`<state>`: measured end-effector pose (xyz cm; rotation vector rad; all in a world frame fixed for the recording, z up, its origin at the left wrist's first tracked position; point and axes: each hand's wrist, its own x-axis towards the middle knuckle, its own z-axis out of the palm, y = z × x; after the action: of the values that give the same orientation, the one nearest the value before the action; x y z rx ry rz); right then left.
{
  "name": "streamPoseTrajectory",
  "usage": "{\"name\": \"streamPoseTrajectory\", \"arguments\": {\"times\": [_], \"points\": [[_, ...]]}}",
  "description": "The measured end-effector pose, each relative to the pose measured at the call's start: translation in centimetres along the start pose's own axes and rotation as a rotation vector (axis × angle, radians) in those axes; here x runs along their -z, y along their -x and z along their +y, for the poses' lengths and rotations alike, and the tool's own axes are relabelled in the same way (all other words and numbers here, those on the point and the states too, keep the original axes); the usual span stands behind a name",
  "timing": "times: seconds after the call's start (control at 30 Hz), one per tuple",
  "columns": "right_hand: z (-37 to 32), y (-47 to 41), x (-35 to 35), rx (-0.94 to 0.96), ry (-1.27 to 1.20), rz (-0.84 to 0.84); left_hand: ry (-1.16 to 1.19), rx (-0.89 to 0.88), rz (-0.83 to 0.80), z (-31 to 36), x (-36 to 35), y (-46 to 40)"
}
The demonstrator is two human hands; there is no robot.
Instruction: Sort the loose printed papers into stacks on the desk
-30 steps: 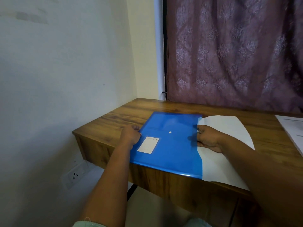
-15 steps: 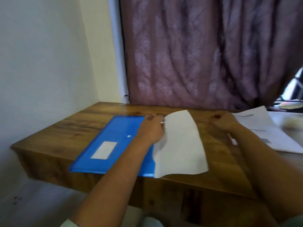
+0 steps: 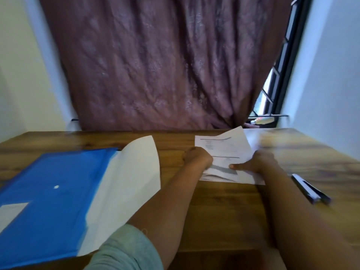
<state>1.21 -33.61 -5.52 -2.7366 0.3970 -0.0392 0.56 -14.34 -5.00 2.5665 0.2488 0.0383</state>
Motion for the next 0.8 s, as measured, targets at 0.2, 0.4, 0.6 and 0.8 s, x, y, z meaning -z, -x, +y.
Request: {"name": "streamPoseTrajectory", "arguments": {"times": [0.2, 0.4, 0.6, 0.8], "points": [[0.0, 0.2, 0.7, 0.01, -0.16, -0.065, 0.164, 0.004, -0.053, -1.8, 1.7, -1.6], [-1.5, 0.8, -0.4, 0.096, -0.308, 0.031, 0.326, -0.112, 0.01, -2.2, 1.9, -0.1], [-2.2, 2.7, 0.9, 0.299, -0.945, 0.213, 0.575, -0.547, 0.431, -2.3, 4.6, 3.8], [-4.2, 6.3, 1.8, 0.521, -0.939, 0.514, 0.621, -0.638, 0.575, -1.9, 5.6, 4.8]]}}
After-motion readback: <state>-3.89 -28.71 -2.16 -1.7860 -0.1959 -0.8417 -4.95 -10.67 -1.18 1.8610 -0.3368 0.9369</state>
